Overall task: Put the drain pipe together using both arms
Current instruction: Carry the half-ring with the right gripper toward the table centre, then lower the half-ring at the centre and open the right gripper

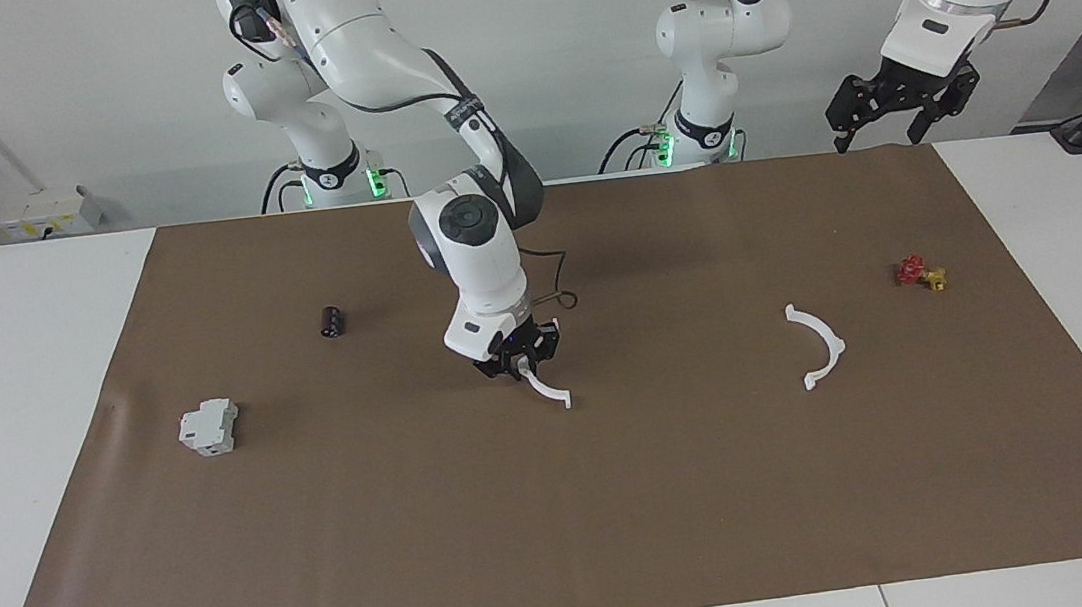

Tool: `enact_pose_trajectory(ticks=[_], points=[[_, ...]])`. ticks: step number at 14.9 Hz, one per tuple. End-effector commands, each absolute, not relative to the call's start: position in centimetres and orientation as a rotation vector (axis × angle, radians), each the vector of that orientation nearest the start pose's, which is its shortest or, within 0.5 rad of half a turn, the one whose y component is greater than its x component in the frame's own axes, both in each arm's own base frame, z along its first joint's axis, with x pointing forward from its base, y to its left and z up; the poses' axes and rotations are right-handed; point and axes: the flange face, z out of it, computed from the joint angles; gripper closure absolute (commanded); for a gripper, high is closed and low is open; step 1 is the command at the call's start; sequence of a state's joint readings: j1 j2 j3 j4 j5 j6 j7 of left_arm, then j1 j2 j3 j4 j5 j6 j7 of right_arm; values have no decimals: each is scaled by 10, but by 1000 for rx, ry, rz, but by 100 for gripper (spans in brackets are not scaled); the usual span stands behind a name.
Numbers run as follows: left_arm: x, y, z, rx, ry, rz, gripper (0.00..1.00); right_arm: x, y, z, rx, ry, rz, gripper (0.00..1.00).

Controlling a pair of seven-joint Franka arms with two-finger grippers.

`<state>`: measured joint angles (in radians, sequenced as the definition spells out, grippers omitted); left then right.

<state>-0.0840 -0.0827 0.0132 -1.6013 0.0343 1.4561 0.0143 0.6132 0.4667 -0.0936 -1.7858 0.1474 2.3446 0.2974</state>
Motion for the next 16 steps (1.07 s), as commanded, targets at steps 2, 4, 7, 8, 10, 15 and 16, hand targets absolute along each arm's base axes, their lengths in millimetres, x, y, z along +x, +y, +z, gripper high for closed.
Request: enact_pose_trajectory(ticks=[2,4,7,8,10,15,16], points=[[514,-28,648,-3104,144,73,0,563,336,289,-3017,-180,-154,100],[514,-28,648,-3104,144,73,0,562,337,288,-3018,-185,-152,100],[513,-28,648,-3104,144,76,0,558,340,288,-3021,-190,-138,9],[514,-28,648,-3104,144,73,0,553,350,289,-3019,-216,-140,0],[514,-28,648,-3104,144,73,0,554,349,297,-3014,-217,-155,0],[521,-16,624,-3108,78,-91,0,574,299,363,-3001,-97,-192,0],[520,-16,609,-3107,76,-127,0,582,277,380,-3000,-58,-210,0]])
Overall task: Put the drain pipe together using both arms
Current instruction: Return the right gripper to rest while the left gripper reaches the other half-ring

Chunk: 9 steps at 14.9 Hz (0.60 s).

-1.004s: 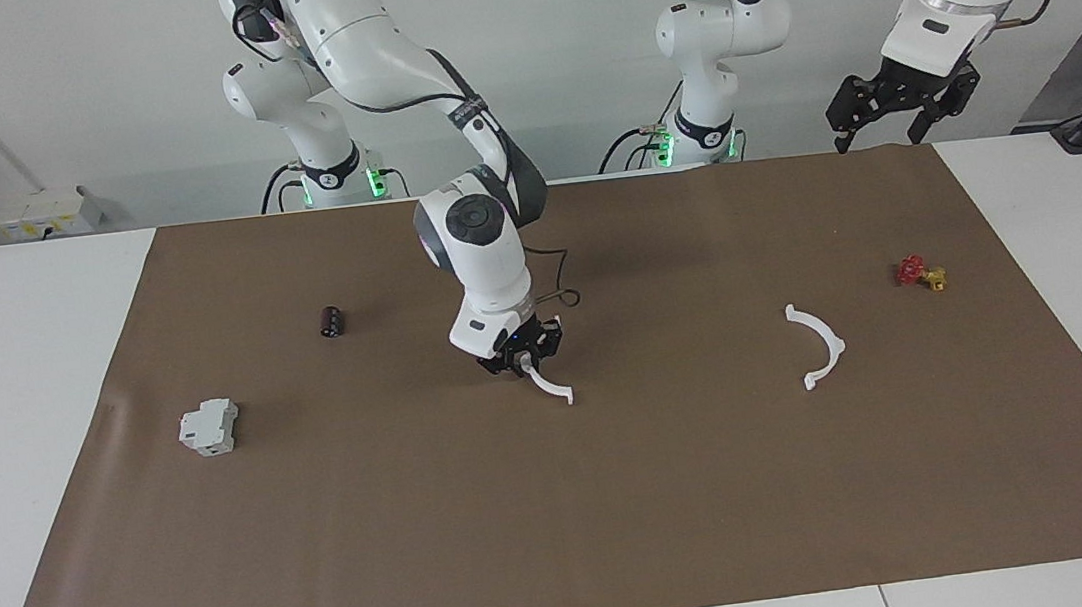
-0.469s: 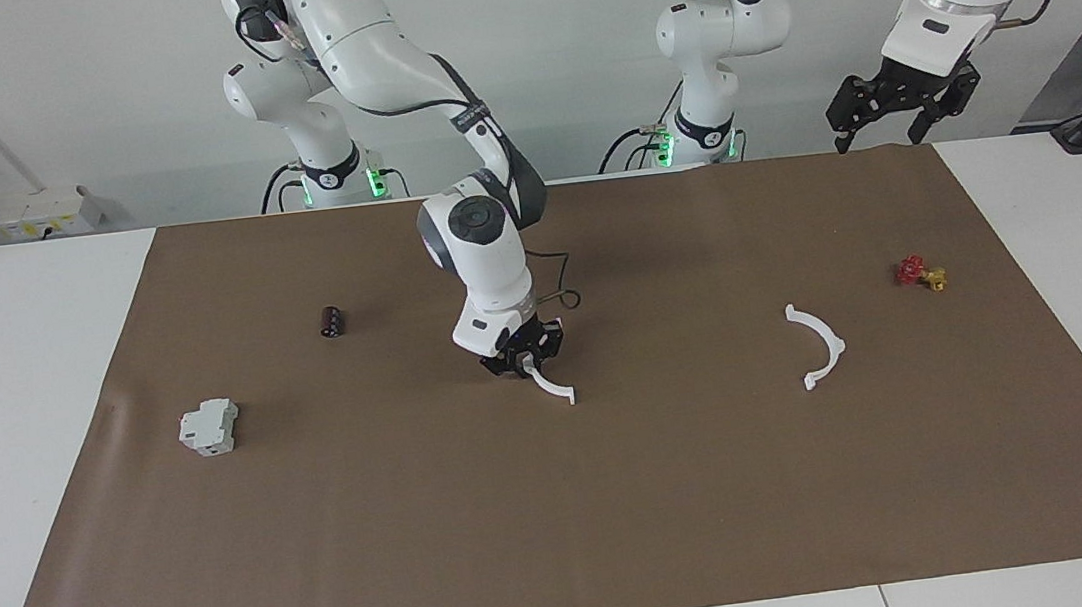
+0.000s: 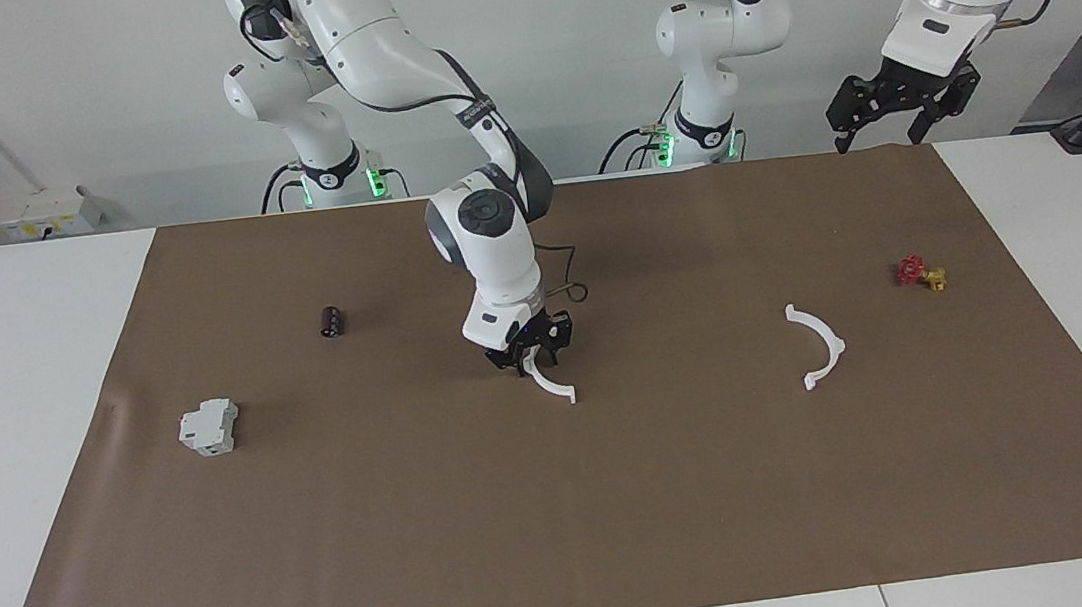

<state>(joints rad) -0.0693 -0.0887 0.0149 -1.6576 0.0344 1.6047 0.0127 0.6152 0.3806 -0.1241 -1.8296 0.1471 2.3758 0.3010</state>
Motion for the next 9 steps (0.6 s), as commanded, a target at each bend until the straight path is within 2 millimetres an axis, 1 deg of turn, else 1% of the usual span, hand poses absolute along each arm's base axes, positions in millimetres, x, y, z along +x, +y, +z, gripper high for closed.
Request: enact_pose_trajectory(ticks=[1,2,3,4,5,7,8,9], points=[[522,-11,592,-3107,62,-158,0,589,253,396,-3005,-19,-223,0],[528,-1,580,-3103,34,-207,0,592,236,412,-3013,5,-227,0],[534,2,567,-3102,24,-245,0,596,216,426,-3032,32,-229,0],[541,6,546,-3099,10,-276,0,600,190,441,-3052,63,-240,0],[549,8,522,-3096,-3,-314,0,602,164,455,-3063,91,-249,0],[572,6,461,-3094,-28,-377,0,599,122,476,-3079,93,-204,0],[575,6,437,-3093,-30,-399,0,600,97,488,-3086,108,-178,0],[569,4,416,-3096,-49,-402,0,598,72,498,-3094,120,-136,0]])
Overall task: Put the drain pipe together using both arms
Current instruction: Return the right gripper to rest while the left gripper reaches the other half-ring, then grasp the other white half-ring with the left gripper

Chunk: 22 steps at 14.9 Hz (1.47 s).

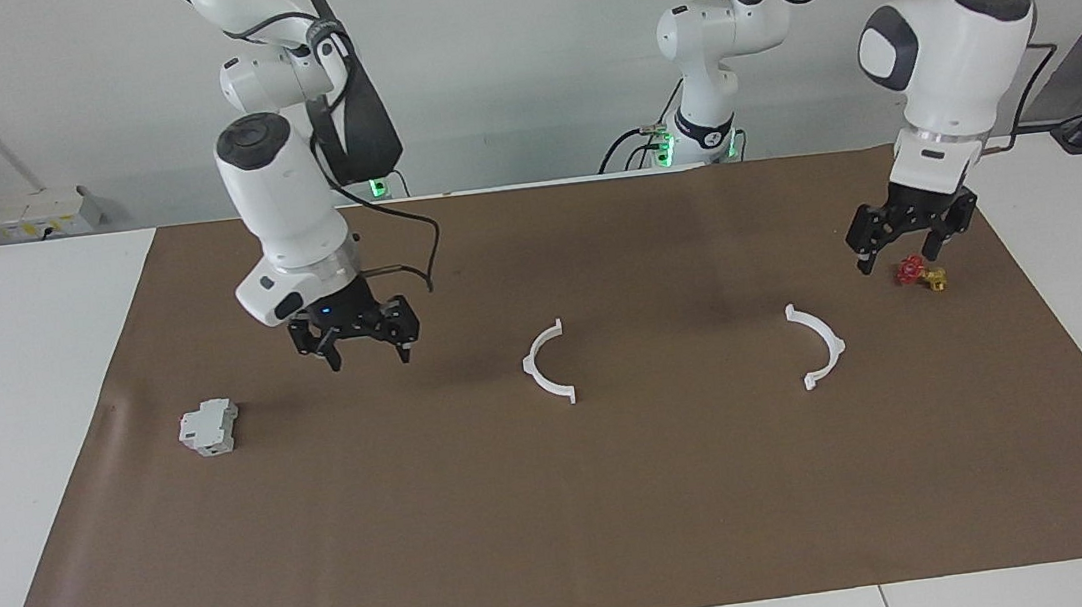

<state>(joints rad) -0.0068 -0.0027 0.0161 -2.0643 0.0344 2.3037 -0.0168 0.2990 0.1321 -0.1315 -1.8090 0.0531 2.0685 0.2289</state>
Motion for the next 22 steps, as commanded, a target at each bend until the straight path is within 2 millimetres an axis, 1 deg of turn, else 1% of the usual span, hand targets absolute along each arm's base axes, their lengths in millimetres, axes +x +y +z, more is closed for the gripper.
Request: enact_pose_trajectory(ticks=[1,2,3,4,5,6,8,9,10,11,12,14,15,17,19,22], points=[[562,5,403,-3102,-129,-391,0,593,55,508,-3100,106,-88,0],[552,4,391,-3108,-215,-343,0,588,43,517,-3103,102,-42,0],[539,3,373,-3110,-291,-291,0,581,31,530,-3104,124,-18,0],[536,2,365,-3108,-353,-274,0,574,16,542,-3104,157,-7,0],[538,-3,356,-3107,-398,-265,0,568,4,557,-3106,175,-2,0],[543,-5,345,-3106,-422,-262,0,563,-6,571,-3123,157,15,0],[552,-6,328,-3102,-485,-253,0,558,-20,607,-3172,119,55,0],[559,-7,325,-3100,-509,-267,0,554,-20,620,-3174,116,75,0],[568,-12,327,-3103,-498,-283,0,550,-21,628,-3183,114,92,0],[584,-19,333,-3106,-480,-289,0,547,-20,631,-3190,108,107,0],[600,-21,340,-3105,-476,-265,0,545,-21,631,-3189,109,119,0],[633,-23,347,-3100,-469,-197,0,544,-19,628,-3189,76,110,0],[631,-23,344,-3100,-457,-173,0,545,-16,628,-3192,27,109,0],[615,-24,328,-3099,-444,-132,0,544,-17,626,-3199,10,117,0],[615,-23,327,-3102,-443,-177,0,544,-17,626,-3198,8,119,0],[603,-22,319,-3098,-440,-118,0,544,-14,627,-3198,3,117,0]])
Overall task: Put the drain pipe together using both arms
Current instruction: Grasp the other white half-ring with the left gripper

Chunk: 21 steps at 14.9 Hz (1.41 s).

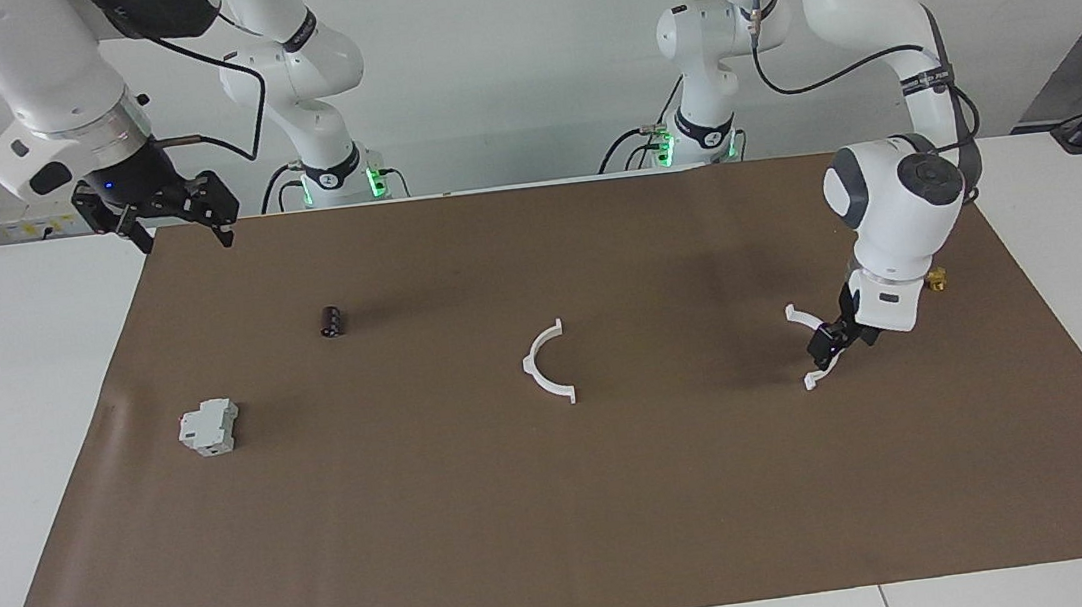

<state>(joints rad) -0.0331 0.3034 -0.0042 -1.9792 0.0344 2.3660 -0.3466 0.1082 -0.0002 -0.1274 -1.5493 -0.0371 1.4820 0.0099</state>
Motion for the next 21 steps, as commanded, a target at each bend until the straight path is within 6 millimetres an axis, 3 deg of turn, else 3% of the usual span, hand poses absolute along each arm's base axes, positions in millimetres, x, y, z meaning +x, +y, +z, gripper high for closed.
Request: enact_pose_trajectory(ticks=[1,12,14,16,21], points=[[599,-21,316,-3097,-435,-106,0,543,-15,626,-3197,3,119,0],[582,-13,307,-3090,-425,-21,0,541,-17,624,-3204,4,110,0],[580,-9,315,-3098,-345,-1,0,541,-17,624,-3203,7,110,0],[580,-1,318,-3096,-361,-2,0,541,-18,624,-3201,9,107,0],[581,-3,317,-3099,-361,-29,0,541,-18,624,-3201,12,110,0]])
